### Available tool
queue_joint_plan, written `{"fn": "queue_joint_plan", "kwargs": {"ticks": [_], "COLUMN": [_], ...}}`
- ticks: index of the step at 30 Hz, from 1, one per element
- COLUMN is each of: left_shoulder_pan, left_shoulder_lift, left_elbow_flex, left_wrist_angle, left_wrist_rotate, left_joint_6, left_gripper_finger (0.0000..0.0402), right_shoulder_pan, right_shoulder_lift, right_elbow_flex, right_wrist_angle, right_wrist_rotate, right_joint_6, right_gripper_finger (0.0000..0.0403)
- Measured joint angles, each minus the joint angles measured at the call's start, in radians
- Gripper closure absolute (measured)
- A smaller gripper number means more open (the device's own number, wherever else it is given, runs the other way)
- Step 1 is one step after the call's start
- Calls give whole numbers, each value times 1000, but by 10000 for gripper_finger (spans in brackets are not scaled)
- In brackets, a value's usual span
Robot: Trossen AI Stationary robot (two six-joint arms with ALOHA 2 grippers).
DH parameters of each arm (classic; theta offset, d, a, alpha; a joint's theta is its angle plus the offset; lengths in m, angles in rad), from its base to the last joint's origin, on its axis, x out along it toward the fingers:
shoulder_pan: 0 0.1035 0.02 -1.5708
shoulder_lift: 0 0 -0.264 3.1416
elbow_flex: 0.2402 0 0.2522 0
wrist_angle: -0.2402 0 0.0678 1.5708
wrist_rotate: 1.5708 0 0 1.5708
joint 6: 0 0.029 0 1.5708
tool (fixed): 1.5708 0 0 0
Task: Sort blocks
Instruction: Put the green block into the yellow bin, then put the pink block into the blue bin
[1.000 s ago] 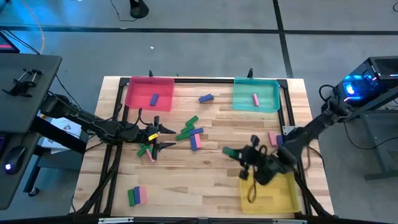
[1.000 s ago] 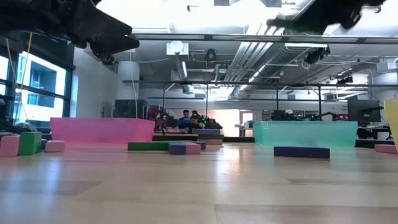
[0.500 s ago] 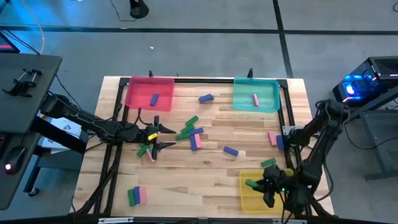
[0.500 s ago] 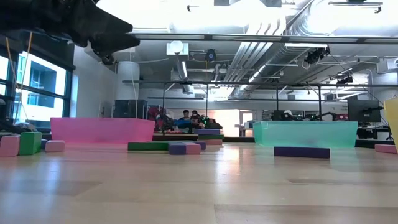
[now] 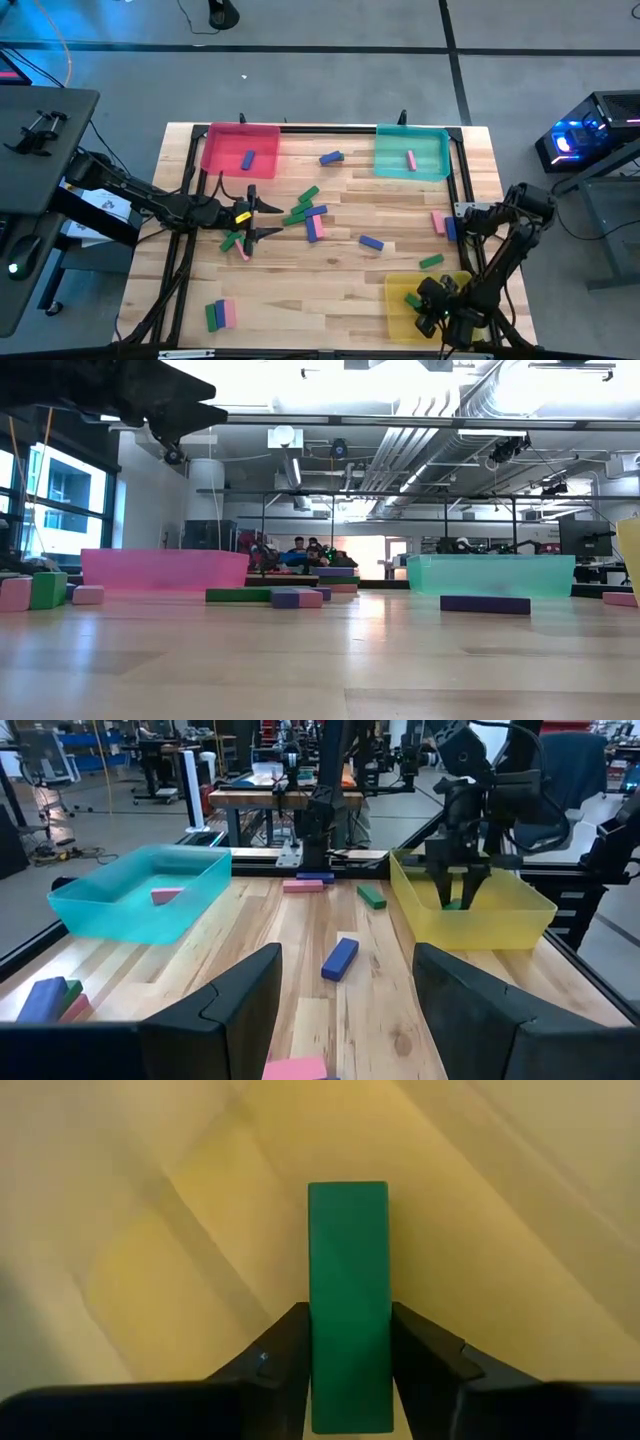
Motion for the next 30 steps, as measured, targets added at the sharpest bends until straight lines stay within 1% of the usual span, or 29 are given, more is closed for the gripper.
{"fn": "queue_joint_plan", "kwargs": {"ticks": [3,5,9,12,14,16,19,21,23,24,25,27,30], "left_shoulder_pan": [0,0,0,0,0,0,0,0,0,0,0,-1,-16], "left_shoulder_lift": [0,0,0,0,0,0,0,0,0,0,0,0,0], "left_elbow_flex": [0,0,0,0,0,0,0,0,0,0,0,0,0], "left_wrist_angle": [7,18,30,31,31,31,31,31,32,32,31,32,31], "left_wrist_rotate": [0,0,0,0,0,0,0,0,0,0,0,7,33], "left_joint_6": [9,12,26,26,26,26,26,26,26,27,33,37,46], "left_gripper_finger": [188,188,188,188,188,188,188,188,188,188,188,188,188], "right_shoulder_pan": [0,-1,0,0,0,-4,-23,-47,-77,-95,-117,-171,-274], "right_shoulder_lift": [-5,-21,-81,-136,-171,-202,-241,-255,-261,-261,-261,-261,-257], "right_elbow_flex": [1,0,0,0,0,0,0,0,0,0,0,0,0], "right_wrist_angle": [-14,-21,-33,-67,-99,-125,-119,-71,20,78,138,270,472], "right_wrist_rotate": [0,-14,-38,-13,41,126,315,479,628,682,711,710,609], "right_joint_6": [60,72,86,85,78,55,-25,-144,-320,-428,-534,-755,-1058], "right_gripper_finger": [270,264,261,260,260,260,260,260,259,259,259,259,259]}}
